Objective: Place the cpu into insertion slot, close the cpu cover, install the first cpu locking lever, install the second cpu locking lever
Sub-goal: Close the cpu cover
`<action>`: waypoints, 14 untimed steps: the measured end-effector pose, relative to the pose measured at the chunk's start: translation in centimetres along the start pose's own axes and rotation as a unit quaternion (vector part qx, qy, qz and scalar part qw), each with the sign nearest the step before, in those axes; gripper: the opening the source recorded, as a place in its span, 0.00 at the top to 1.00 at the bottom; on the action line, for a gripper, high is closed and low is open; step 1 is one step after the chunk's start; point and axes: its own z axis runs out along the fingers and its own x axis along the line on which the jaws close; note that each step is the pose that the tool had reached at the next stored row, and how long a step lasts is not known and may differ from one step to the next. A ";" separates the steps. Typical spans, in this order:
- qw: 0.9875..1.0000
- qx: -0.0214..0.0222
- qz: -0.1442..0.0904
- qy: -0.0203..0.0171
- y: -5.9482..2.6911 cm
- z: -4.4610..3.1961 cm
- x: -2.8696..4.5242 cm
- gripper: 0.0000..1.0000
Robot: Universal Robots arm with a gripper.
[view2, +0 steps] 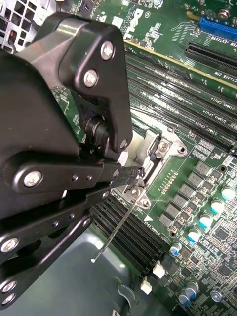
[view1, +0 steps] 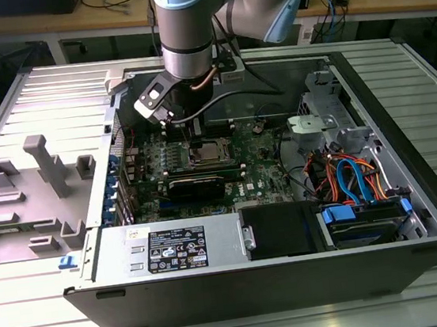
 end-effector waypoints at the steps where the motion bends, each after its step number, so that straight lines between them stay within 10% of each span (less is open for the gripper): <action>1: 1.000 0.000 0.000 0.000 -0.02 0.01 0.00 0.89; 14: 1.000 0.000 -0.002 0.000 -0.07 0.03 -0.02 0.89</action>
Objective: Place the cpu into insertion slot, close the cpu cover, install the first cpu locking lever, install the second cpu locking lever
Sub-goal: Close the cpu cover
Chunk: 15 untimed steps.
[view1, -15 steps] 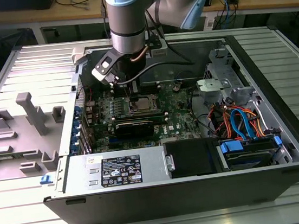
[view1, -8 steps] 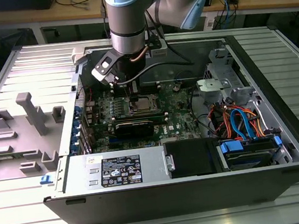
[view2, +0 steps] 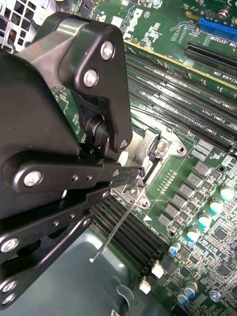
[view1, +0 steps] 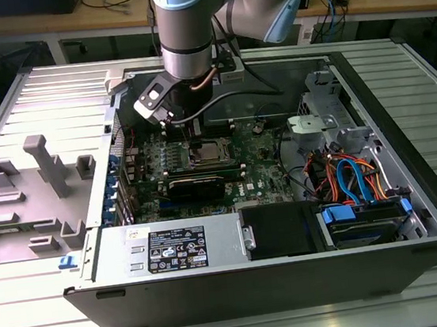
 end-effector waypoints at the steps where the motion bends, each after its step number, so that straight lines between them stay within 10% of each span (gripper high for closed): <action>1: 1.000 0.000 -0.003 0.000 -0.05 0.05 -0.01 0.89; 15: 1.000 0.000 -0.022 0.000 -0.26 0.92 -0.06 0.89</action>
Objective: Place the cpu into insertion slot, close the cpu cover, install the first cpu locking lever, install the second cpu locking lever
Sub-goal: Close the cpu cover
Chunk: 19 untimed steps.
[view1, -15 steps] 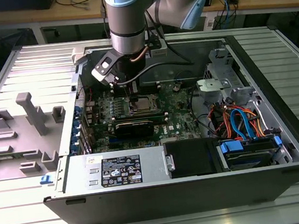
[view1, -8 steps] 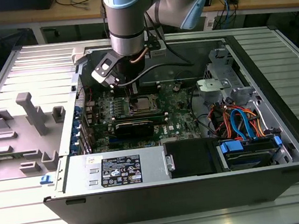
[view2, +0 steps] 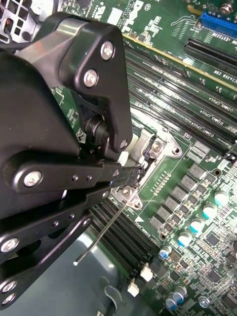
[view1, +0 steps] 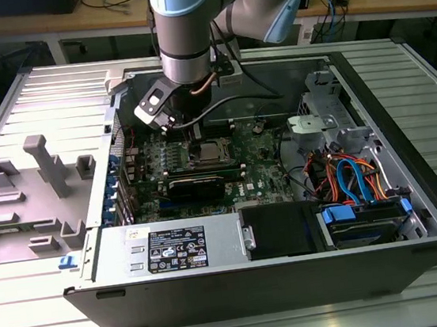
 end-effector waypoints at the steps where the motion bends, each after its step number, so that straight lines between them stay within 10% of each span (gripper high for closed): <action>1: 1.000 0.000 0.000 0.000 -0.01 0.09 0.00 0.89; 12: 1.000 0.000 -0.002 -0.002 0.03 -0.25 0.03 0.89; 19: 1.000 0.001 -0.002 -0.009 2.39 -0.27 -0.26 0.89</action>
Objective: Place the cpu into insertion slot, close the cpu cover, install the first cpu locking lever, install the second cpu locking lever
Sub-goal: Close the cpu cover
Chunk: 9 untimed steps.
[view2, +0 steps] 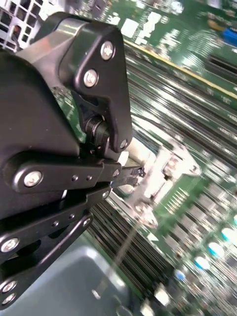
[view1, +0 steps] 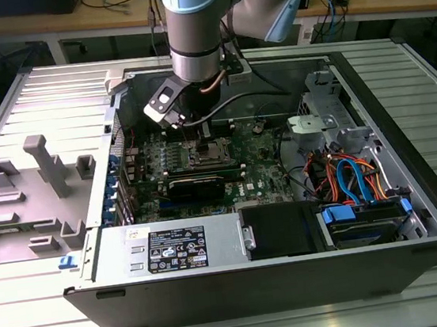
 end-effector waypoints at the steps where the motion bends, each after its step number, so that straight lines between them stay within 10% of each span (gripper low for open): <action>1: 1.000 0.000 0.000 -0.001 0.47 0.00 -0.06 0.89; 9: 1.000 0.001 0.000 -0.007 0.49 0.00 -0.06 0.89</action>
